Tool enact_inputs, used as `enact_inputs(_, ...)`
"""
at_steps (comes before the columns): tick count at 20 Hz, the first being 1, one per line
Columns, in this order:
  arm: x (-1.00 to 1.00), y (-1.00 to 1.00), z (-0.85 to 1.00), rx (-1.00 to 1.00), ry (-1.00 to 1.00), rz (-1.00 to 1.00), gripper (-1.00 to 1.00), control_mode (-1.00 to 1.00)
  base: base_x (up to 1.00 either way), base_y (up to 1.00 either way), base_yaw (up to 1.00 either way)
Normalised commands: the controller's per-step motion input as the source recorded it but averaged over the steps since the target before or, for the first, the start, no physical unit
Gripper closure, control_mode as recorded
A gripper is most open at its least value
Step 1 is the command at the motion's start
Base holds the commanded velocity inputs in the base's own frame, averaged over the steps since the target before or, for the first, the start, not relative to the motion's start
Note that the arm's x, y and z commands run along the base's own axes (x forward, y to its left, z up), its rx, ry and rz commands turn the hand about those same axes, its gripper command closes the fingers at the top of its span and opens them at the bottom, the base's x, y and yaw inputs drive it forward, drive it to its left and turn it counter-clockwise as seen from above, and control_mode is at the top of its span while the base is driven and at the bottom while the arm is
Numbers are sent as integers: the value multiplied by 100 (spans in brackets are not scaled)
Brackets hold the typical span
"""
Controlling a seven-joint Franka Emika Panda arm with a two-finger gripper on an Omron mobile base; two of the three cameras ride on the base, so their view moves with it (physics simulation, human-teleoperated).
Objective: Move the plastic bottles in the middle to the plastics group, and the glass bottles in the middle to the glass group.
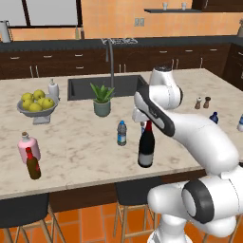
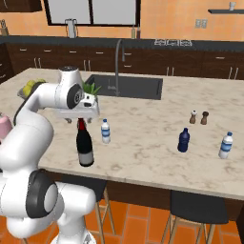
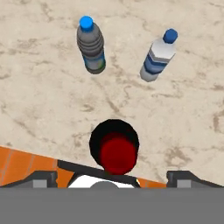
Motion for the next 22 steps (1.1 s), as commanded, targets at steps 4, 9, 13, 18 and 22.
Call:
enact_inputs(4,35,0,-28,-5,5,5,-100,-100,0,0,0)
enact_inputs(9,8,0,-20,-2,0,4,-100,-100,0,0,0)
enact_inputs(13,-16,0,-5,0,0,3,-100,-100,0,0,0)
enact_inputs(18,-17,0,-10,0,0,0,-100,-100,0,0,0)
enact_inputs(22,0,0,-24,0,0,0,100,-100,0,0,0)
